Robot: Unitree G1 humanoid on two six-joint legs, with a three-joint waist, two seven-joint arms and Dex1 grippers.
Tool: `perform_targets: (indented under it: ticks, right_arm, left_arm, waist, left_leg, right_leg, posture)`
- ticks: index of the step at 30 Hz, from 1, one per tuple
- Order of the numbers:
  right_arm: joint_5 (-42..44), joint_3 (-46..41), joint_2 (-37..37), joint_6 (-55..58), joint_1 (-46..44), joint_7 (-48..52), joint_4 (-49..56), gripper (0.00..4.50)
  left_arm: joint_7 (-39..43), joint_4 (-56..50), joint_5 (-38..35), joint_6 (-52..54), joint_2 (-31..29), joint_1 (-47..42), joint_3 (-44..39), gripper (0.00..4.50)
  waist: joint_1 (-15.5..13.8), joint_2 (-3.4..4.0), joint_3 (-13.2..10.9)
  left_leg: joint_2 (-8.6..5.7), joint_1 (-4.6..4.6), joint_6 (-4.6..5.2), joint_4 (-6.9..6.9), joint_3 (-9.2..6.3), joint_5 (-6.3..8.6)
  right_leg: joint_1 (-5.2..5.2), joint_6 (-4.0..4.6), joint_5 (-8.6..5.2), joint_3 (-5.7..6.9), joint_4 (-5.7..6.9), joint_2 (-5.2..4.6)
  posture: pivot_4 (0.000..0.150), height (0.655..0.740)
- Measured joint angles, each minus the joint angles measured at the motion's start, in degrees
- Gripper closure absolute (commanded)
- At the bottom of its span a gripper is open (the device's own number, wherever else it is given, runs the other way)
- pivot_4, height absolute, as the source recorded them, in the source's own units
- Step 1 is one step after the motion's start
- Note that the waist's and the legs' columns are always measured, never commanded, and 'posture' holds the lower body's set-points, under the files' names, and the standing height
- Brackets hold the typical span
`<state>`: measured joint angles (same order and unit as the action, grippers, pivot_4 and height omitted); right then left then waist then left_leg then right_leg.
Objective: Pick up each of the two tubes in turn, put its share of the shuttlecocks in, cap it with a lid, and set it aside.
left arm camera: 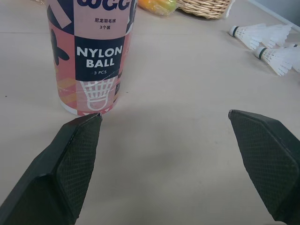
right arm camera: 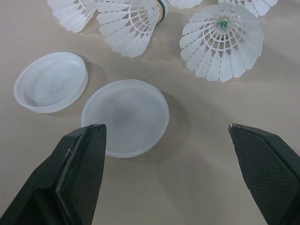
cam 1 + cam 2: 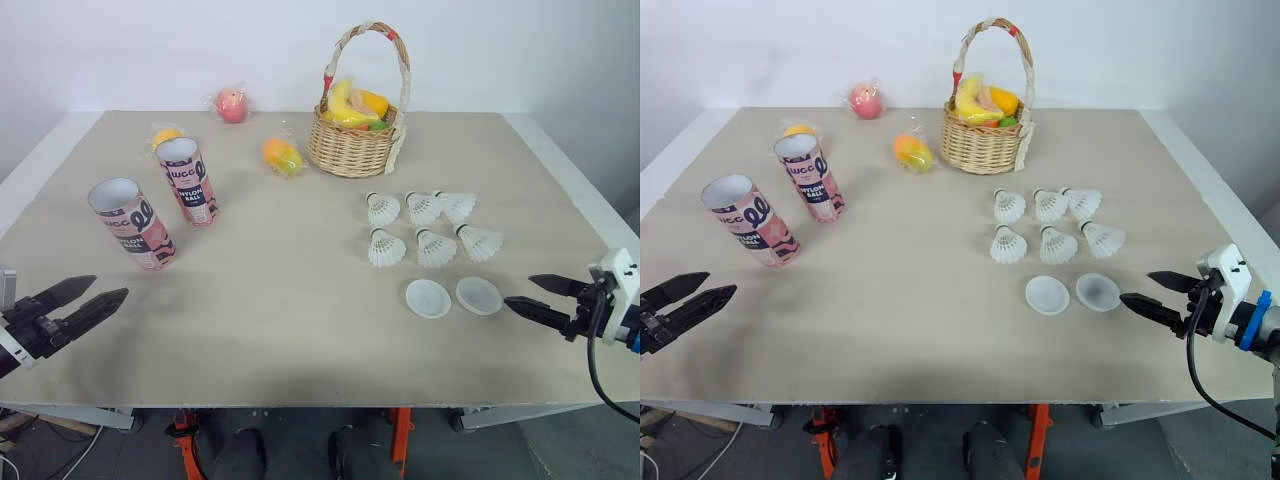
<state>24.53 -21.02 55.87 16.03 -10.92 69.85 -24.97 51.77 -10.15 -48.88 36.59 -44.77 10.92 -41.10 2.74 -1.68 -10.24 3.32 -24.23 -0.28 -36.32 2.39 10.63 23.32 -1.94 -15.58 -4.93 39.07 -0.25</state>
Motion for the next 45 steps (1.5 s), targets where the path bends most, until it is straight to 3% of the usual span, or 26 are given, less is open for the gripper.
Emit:
perform_targets:
  ticks: [17, 28, 35, 41, 45]
  right_arm:
    - [0.02, 0.50, -0.64, -0.60, -0.81, 0.14, 0.50, 0.04]
    - [5.75, 9.96, -9.15, 7.46, -7.39, 1.21, 19.25, 0.04]
    - [7.29, 20.08, -17.27, 11.45, -12.55, -0.38, 31.26, 0.04]
    - [6.80, 23.42, -20.64, 12.31, -14.72, -4.29, 35.86, 0.04]
    - [5.95, 24.03, -22.10, 12.49, -15.02, -7.41, 37.93, 0.04]
  left_arm:
    - [-1.57, 0.12, 0.70, 0.01, 1.03, 0.30, 1.23, 0.00]
    - [-4.20, 0.60, -7.21, -0.05, 6.19, -0.65, -4.67, 0.00]
    - [-5.73, 0.17, 4.58, -16.50, 13.26, 1.53, -2.59, 0.00]
    - [-5.75, 5.60, 8.51, -21.38, 12.52, -6.17, 2.58, 0.00]
    - [-3.45, 15.45, 11.06, -22.97, 9.88, -13.58, 6.72, 0.00]
  waist:
    - [0.06, 0.00, 0.00]
    - [0.02, 0.00, 0.00]
    - [-0.37, -0.20, 0.07]
    - [-1.01, -0.30, 0.14]
    - [-0.99, -0.31, 0.14]
  left_leg:
    - [0.02, 0.01, 0.00, 0.00, 0.01, 0.00]
    - [0.16, -0.01, -0.01, 0.00, -0.08, 0.01]
    - [0.14, -0.09, -0.13, -0.02, -0.18, 0.08]
    - [0.15, -0.11, -0.13, -0.09, -0.07, 0.07]
    - [0.24, -0.12, -0.12, -0.09, -0.09, 0.06]
  right_leg:
    - [0.00, -0.01, 0.02, -0.01, 0.00, 0.03]
    - [0.01, -0.13, 0.16, 0.07, 0.01, 0.15]
    - [0.01, 0.11, 0.22, 0.16, 0.00, 0.14]
    - [-0.01, 0.21, 0.17, 0.19, -0.01, 0.08]
    - [0.03, 0.07, 0.25, 0.26, 0.00, 0.19]
  posture:
    - [0.150, 0.7393]
    - [0.150, 0.7393]
    - [0.150, 0.7393]
    - [0.150, 0.7393]
    - [0.150, 0.7393]
